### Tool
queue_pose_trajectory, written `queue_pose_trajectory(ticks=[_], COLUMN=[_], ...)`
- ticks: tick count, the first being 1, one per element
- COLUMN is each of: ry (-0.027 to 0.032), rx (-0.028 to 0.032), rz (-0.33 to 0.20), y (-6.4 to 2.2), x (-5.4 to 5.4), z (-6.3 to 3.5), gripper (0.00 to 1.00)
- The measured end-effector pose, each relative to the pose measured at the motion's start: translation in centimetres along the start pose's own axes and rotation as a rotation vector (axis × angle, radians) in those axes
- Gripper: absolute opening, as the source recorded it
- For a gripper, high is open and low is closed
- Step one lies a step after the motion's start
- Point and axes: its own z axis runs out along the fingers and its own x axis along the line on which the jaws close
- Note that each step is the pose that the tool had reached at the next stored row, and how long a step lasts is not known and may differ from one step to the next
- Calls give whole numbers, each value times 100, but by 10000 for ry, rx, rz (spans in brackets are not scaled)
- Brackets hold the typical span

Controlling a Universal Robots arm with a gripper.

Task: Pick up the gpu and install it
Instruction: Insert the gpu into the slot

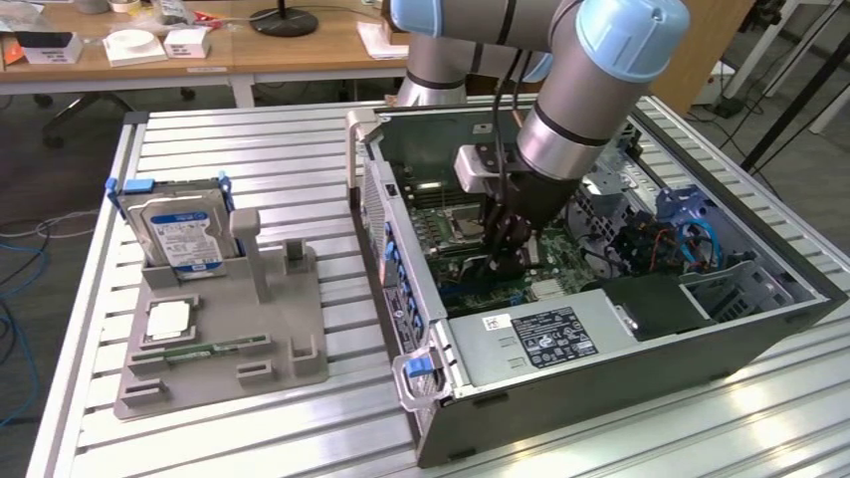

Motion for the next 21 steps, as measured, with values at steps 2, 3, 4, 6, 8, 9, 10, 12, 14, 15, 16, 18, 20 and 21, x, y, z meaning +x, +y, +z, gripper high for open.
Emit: queue_pose_trajectory(ticks=[2,3,4,6,8,9,10,12,14,15,16,18,20,21], ry=[6,9,12,21,17,17,18,18,15,15,16,18,29,34], rx=[-3,-3,0,15,40,42,43,43,44,45,44,43,43,42], rz=[-45,-56,-68,-86,-93,-94,-93,-95,-96,-94,-94,-93,-90,-90], y=[0,-2,-3,-5,-3,1,8,18,27,31,32,33,34,35], x=[0,-1,0,2,3,4,4,4,4,4,5,5,-1,-7], z=[1,6,13,29,46,50,52,54,57,58,58,57,56,56], gripper=[26,26,26,26,26,26,26,26,26,26,26,26,26,26])
